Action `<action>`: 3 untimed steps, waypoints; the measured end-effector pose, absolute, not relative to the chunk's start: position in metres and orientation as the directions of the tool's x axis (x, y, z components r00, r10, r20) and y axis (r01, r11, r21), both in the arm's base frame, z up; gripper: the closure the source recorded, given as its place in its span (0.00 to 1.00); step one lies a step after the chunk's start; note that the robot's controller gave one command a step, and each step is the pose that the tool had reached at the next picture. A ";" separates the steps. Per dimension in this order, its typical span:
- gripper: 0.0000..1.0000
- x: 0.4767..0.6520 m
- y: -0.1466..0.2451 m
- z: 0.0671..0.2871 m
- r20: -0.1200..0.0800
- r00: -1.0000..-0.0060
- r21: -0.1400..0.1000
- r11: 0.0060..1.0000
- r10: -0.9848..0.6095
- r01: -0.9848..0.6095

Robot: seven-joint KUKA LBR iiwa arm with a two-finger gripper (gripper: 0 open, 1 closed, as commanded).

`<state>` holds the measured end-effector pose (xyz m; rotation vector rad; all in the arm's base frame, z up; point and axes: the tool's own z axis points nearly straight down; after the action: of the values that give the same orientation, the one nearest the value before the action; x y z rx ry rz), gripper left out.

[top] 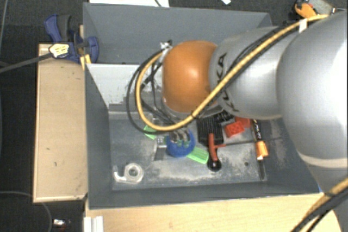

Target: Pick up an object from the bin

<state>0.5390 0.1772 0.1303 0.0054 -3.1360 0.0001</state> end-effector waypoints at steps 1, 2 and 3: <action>0.00 0.541 0.176 0.134 -0.002 -1.000 0.001 1.000 0.002 0.002; 0.00 0.552 0.125 0.079 -0.004 -0.995 0.003 0.995 0.098 0.098; 0.00 0.547 0.109 0.063 -0.007 -0.990 0.005 0.990 0.140 0.140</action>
Offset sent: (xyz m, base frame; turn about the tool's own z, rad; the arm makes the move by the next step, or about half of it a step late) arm 0.0136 -0.0606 -0.0603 0.1144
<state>0.5473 0.1092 0.0633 -0.2215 -3.1415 -0.0074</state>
